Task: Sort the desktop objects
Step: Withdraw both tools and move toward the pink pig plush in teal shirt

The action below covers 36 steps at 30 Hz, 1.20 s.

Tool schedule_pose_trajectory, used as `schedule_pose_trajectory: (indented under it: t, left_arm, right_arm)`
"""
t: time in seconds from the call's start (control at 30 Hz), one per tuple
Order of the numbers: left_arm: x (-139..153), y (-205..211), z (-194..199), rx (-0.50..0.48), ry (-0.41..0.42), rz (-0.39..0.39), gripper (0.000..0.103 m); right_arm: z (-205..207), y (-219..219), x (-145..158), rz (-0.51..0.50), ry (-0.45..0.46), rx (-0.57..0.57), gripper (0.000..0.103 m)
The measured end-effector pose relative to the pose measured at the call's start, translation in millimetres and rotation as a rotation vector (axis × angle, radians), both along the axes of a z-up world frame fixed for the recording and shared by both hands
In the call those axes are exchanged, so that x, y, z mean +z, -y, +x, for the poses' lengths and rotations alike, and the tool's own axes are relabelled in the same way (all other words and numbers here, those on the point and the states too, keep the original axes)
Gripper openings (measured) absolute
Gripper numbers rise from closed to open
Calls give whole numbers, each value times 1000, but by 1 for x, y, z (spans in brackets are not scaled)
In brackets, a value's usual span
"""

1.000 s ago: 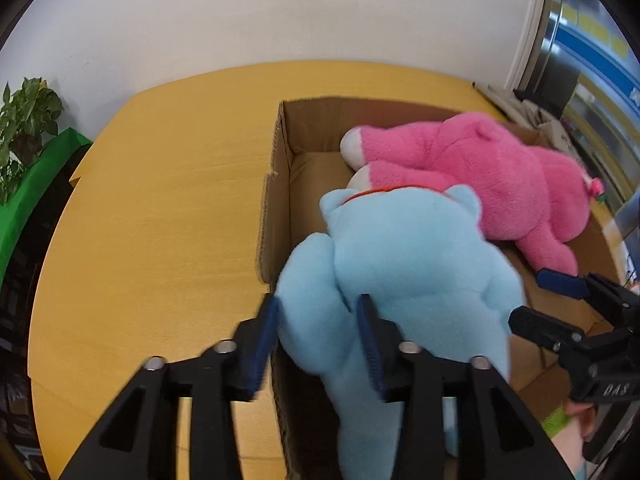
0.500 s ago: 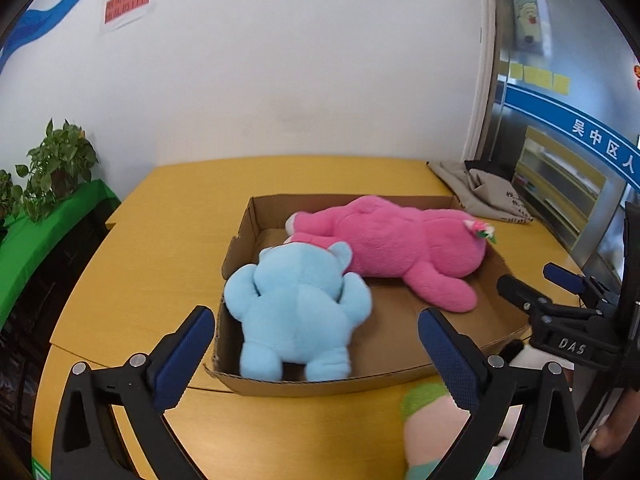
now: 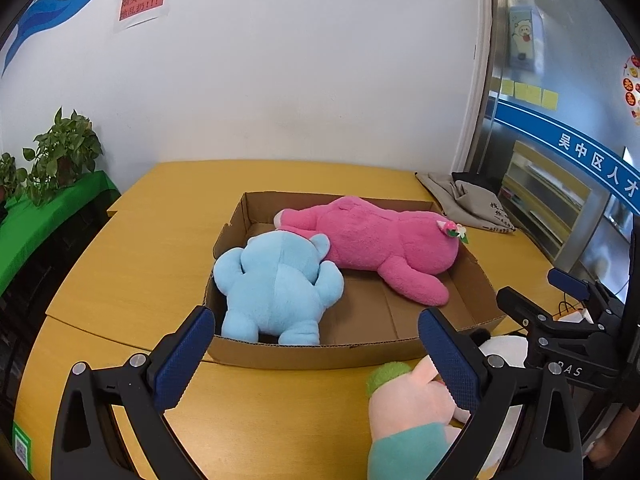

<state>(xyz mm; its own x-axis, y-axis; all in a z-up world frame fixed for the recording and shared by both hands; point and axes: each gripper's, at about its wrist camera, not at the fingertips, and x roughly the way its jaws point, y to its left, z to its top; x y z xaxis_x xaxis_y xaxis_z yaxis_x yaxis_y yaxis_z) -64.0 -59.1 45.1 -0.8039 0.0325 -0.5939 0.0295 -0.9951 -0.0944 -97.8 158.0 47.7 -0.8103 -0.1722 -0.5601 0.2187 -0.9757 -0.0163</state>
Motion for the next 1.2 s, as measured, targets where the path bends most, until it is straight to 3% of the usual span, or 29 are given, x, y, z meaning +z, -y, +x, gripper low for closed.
schedule_pose_trajectory:
  t: [1.2]
  left_arm:
    - [-14,-12,4,-56,44,15,103]
  right_arm:
    - [5,3,-13,16,51,4,103]
